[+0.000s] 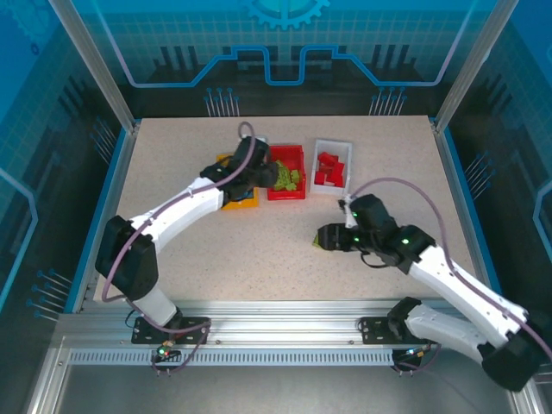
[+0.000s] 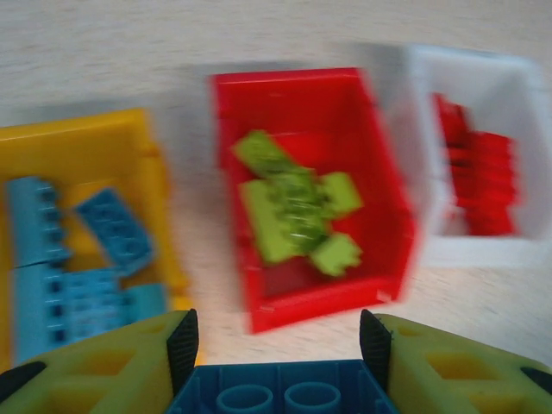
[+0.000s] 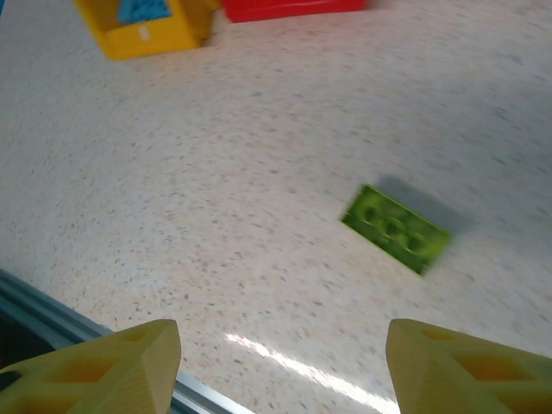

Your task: Sort the legos into containers by color

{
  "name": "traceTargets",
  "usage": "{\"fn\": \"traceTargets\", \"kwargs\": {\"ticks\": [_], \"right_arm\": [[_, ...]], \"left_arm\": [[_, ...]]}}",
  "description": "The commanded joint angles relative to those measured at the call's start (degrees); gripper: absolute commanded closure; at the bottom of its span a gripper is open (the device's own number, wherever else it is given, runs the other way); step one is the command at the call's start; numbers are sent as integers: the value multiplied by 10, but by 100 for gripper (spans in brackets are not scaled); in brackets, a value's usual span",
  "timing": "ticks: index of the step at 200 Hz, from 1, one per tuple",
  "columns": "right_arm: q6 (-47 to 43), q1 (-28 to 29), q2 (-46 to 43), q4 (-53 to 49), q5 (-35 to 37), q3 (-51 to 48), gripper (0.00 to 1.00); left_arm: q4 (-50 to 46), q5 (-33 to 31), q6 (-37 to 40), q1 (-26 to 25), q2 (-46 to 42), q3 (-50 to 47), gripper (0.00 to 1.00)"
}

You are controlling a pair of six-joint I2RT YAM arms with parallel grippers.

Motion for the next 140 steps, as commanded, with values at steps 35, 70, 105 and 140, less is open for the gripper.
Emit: {"fn": "traceTargets", "kwargs": {"ticks": [35,70,105,140], "right_arm": [[-46,100,173,165,22,122,33],[-53,121,215,219,28,143,32],[-35,124,223,231,36,136,32],[-26,124,210,229,44,116,30]], "left_arm": [[-37,9,17,111,88,25,47],[-48,16,10,136,155,68,46],[-62,20,5,137,200,106,39],[-60,25,3,137,205,110,33]]}}
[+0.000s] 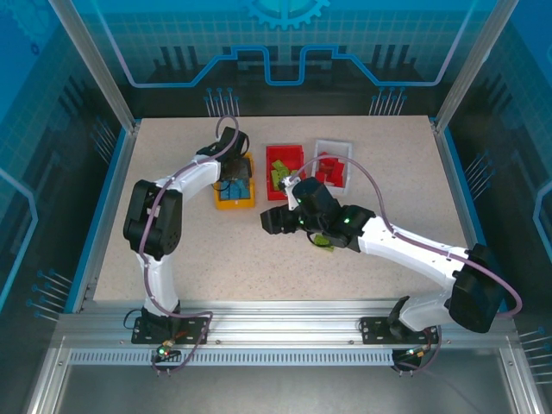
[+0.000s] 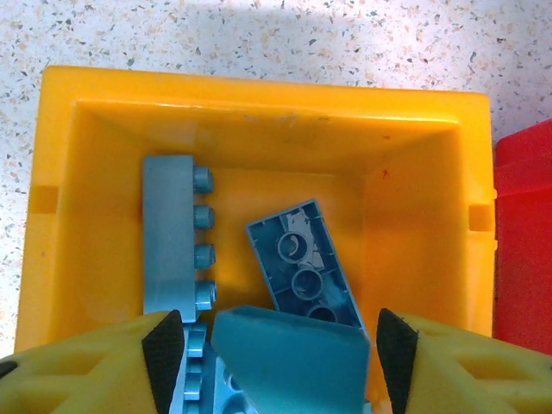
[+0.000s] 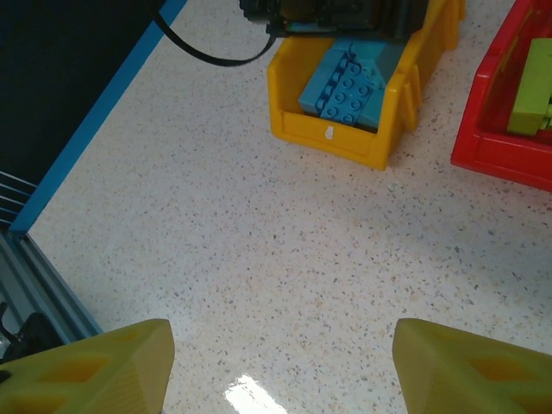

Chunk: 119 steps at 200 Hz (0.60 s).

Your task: Sort the legos into containers by color

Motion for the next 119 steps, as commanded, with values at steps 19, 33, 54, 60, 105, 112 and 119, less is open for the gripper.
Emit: {"fn": "traceTargets", "kwargs": {"ticks": [19,33,54,60,105,112,119], "right_arm": [[11,8,-18,12,22,-14,30],[11,8,-23,10,27,-16,30],[11,7,-33,8,39,-26,30],[11,5,-36,6,42,-29,30],[66,-27,-91,-80,109,-80,30],[81,-34,-102,-102,117,-90,30],[89,-45,-110,-121,117,-116,30]], "left_arm": [[-18,14,2,2,0,13,33],[-12,19,-3,1,-21,4,35],[5,23,-15,-5,-67,-16,40],[6,23,-20,-7,-81,-19,41],[-1,18,-60,-31,-201,-64,45],[-2,18,-66,-39,-223,-78,46],[0,21,-71,-51,-248,-95,46]]}}
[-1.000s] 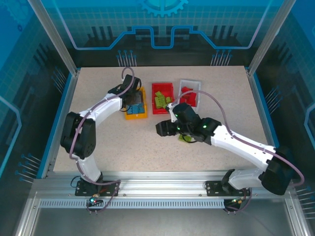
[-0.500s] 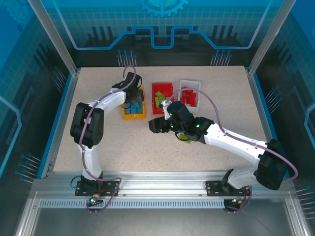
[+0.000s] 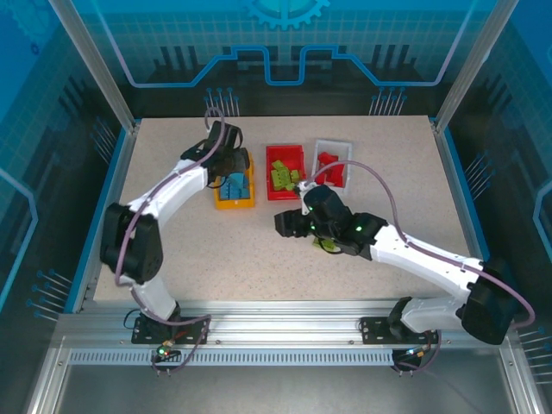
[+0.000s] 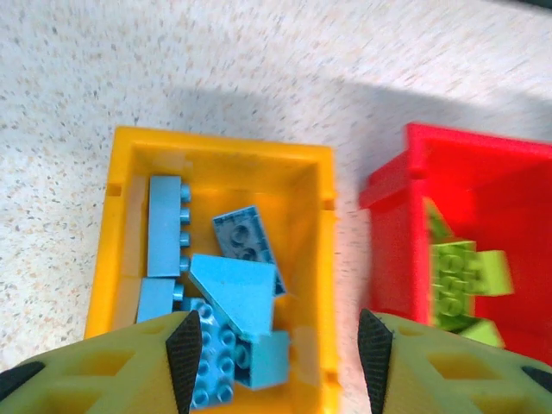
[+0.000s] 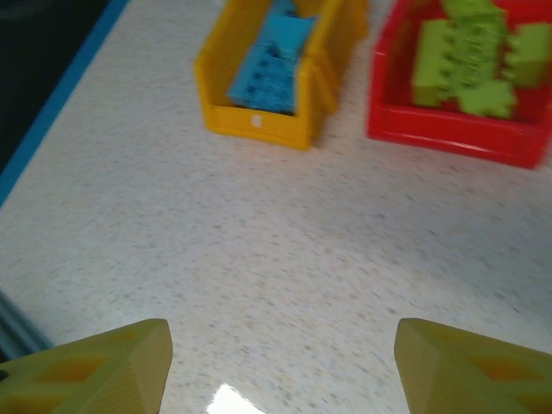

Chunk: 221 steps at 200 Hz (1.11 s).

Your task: Sort the legos into containers by color

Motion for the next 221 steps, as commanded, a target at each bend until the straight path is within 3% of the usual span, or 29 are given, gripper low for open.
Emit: {"fn": "traceTargets", "kwargs": {"ticks": [1,36,66,120,180,221], "right_arm": [[54,-30,-39,-87,47,-48,30],[-10,-63,-31,-205,45,-65,23],[-59,-70,26,-281,30,-40,21],[-107,-81,145,-285,47,9,17],[-161,-156,270,-248,15,85,23],[-167,-177,293,-242,8,101,31]], "left_arm": [[-2,9,-35,-28,-76,-41,46],[-14,14,-54,-148,-171,-125,46],[7,-1,-143,-260,-260,-227,46],[37,-76,-279,-432,-357,-331,47],[28,-95,-295,-459,-372,-334,47],[13,-106,-285,-460,-379,-321,47]]}}
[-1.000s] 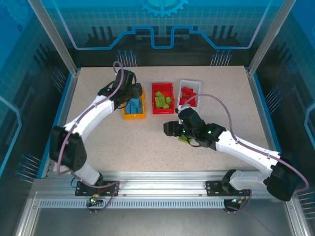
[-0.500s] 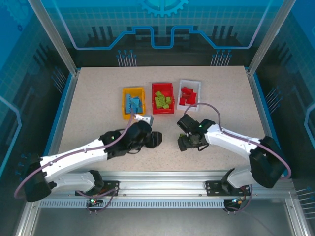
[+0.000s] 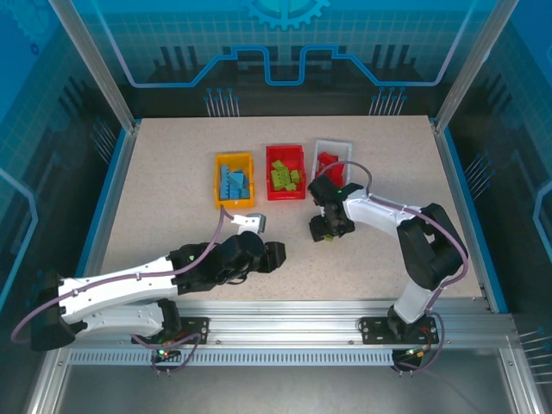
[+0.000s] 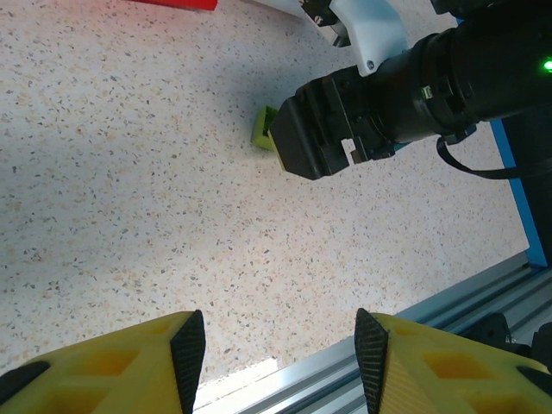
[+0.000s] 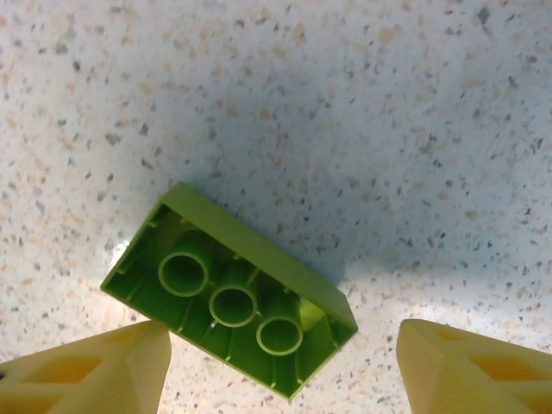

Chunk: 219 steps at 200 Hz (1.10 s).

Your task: Sort the legos into containers by color

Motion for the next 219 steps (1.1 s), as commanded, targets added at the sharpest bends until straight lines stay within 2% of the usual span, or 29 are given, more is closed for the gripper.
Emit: {"fn": "traceTargets", "kwargs": {"ticks": [1,30,66,89,130,188,210,219], "right_arm": [[-14,-12,17,-4,-4,3,31],[-1,-12,-17,15,-13,-22,34],[-20,-1,-100,24,-14,-43,22],[-56,-2,-115,17,-31,-43,18],[-89,9,-65,-8,-31,-30,15],[-74,22,41,-54,85,42,14],[-79,6,69,-38,77,57,16],[-79,-3,81,-32,65,64,19]], "left_arm": [[-8,-26,-2,-3,-15,14,47],[-9,-27,0,-3,-15,15,47],[-3,-26,0,-3,-14,12,47],[6,-23,3,-3,-10,12,47],[27,-15,-5,-5,-7,0,47],[34,-15,-6,-7,2,3,47],[35,-15,-7,-10,4,4,47],[35,-15,-7,-10,5,4,47]]}}
